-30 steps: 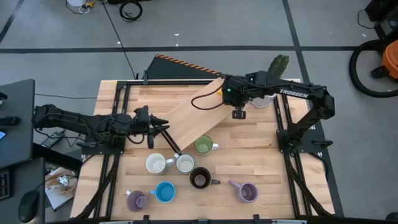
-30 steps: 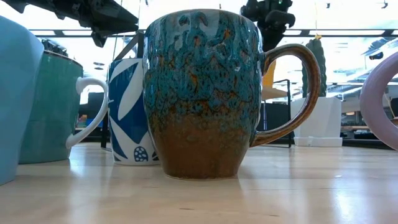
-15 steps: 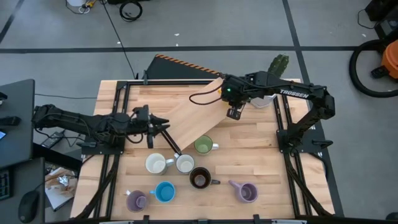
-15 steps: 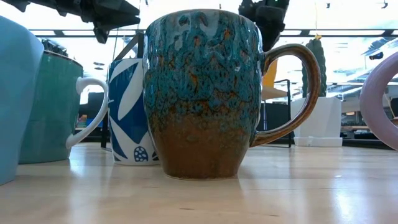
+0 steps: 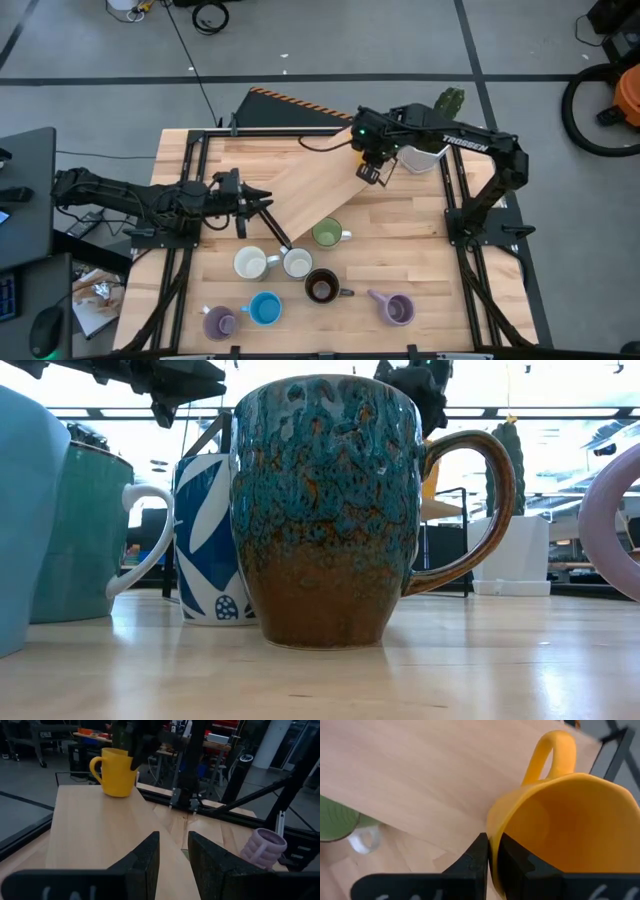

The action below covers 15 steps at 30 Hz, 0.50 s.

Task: Place coffee mugs
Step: Put the yellow mug on the shelf

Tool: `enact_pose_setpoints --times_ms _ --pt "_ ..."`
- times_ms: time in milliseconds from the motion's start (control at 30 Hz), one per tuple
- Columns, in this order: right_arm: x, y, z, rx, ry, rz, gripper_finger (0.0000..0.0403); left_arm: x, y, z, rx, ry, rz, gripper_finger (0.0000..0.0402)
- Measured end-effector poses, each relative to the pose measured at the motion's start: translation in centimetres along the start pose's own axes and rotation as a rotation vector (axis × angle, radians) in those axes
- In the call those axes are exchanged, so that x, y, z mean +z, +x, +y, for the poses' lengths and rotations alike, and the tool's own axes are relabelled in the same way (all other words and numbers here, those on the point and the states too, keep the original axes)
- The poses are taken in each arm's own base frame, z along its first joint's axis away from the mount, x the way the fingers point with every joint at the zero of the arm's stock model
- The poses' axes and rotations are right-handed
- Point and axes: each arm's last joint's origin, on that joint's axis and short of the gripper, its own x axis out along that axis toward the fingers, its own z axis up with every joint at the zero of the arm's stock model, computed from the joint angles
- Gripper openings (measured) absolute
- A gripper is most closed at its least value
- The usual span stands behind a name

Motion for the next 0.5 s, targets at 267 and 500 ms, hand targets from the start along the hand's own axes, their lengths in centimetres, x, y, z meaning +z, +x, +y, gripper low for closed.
enact_pose_setpoints --times_ms 267,500 --pt "0.91 0.91 -0.25 -0.001 -0.006 -0.029 0.0051 -0.04 0.0 -0.04 -0.015 -0.003 0.006 0.0107" --pt "1.2 0.9 -0.55 -0.003 -0.022 -0.059 0.0103 -0.04 0.0 -0.04 -0.015 -0.001 0.006 0.0107"
